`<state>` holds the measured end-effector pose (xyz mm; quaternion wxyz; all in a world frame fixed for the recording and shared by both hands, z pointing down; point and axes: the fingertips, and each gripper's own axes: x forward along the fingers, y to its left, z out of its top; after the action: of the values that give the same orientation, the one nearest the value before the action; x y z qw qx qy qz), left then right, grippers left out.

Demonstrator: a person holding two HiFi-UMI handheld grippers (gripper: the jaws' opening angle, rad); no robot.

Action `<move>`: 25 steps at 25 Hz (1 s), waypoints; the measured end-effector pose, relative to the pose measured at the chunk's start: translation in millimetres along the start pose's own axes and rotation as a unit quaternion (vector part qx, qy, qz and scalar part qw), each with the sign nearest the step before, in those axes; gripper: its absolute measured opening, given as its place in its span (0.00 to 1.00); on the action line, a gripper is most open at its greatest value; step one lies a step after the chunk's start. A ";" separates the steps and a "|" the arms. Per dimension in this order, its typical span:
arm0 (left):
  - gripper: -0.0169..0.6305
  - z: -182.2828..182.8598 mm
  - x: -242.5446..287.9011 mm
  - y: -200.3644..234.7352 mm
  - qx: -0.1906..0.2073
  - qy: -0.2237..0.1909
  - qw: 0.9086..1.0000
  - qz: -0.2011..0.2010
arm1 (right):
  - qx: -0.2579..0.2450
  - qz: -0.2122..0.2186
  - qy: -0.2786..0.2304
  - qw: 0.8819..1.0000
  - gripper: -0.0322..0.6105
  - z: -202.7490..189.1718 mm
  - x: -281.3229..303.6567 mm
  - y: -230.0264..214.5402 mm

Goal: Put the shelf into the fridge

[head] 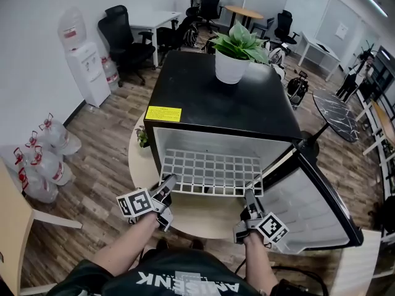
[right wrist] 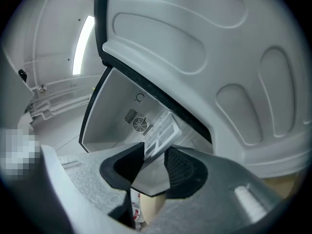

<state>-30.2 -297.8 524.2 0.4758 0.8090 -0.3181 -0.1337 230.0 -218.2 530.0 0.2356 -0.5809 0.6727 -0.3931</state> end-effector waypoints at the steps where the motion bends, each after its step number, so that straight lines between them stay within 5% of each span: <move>1: 0.14 -0.1 -0.2 0.0 0.000 0.000 1.000 0.000 | -0.025 -0.013 0.005 1.000 0.24 0.9 -3.3 -1.0; 3: 0.14 -0.9 -0.9 0.9 -0.002 0.001 1.000 0.002 | -0.070 -0.034 0.014 0.997 0.25 0.0 -12.4 -2.9; 6: 0.13 -1.7 -0.3 2.9 -0.006 0.000 1.000 0.001 | -0.070 -0.006 0.019 0.997 0.25 -18.3 -18.8 3.3; 13: 0.13 -2.7 0.6 4.2 -0.014 -0.001 1.000 0.001 | -0.185 0.004 0.046 0.982 0.15 -45.8 -7.4 28.0; 25: 0.16 -2.9 -4.1 -5.4 0.006 -0.035 0.999 -0.004 | -0.202 0.001 0.061 0.978 0.08 -33.2 -3.1 28.5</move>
<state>-29.7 -291.3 520.7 0.4590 0.8079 -0.3321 -0.1621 187.9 -206.2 526.0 0.0724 -0.5909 0.7517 -0.2839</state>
